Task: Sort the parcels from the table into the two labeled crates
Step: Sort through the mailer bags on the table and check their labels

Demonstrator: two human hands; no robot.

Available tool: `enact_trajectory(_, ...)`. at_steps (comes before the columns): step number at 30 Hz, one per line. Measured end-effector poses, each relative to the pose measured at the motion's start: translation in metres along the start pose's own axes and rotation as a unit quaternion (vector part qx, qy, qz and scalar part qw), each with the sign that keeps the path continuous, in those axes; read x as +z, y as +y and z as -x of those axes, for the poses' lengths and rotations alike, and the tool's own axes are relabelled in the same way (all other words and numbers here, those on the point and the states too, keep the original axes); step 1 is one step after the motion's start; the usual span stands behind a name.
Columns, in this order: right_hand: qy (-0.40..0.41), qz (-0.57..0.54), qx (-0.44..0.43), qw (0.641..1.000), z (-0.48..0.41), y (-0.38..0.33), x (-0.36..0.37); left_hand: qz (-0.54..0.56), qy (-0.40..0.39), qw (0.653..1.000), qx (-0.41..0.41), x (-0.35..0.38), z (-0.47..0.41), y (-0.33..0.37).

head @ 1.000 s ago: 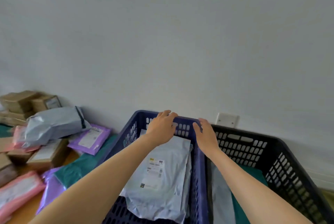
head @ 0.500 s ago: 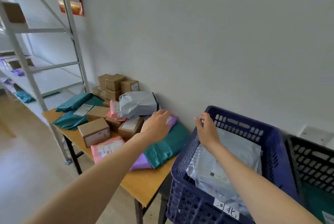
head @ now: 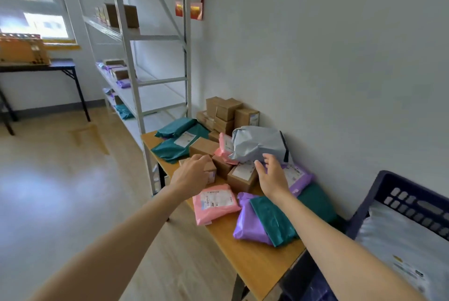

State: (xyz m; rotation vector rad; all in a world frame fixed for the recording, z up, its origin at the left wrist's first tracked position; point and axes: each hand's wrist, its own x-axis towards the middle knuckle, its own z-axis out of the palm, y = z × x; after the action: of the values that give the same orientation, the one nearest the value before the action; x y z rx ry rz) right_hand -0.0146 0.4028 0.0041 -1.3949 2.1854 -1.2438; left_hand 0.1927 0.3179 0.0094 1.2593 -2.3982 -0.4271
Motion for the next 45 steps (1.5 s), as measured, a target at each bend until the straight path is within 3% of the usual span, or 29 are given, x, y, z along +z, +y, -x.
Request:
enact_trajectory(15, -0.04, -0.024, 0.051, 0.998, -0.177, -0.002, 0.193, -0.027, -0.072, 0.995, -0.07, 0.005, -0.176, -0.203)
enact_trajectory(23, -0.084, -0.01, 0.105, 0.991, -0.223, -0.001, 0.28, -0.004, -0.078, 0.992, -0.1, 0.018, -0.22, -0.301)
enact_trajectory(26, -0.096, -0.016, 0.125, 0.987, -0.243, -0.008, 0.314, -0.001, -0.085, 0.992, -0.094, 0.016, -0.247, -0.341)
enact_trajectory(37, -0.025, -0.012, 0.197, 0.98, -0.328, -0.052, 0.426, 0.001, -0.154, 0.987, -0.039, -0.003, -0.37, -0.457)
enact_trajectory(45, -0.01, 0.082, 0.202, 0.976, -0.377, -0.06, 0.466, 0.022, -0.21, 0.977, -0.009, 0.006, -0.443, -0.495)
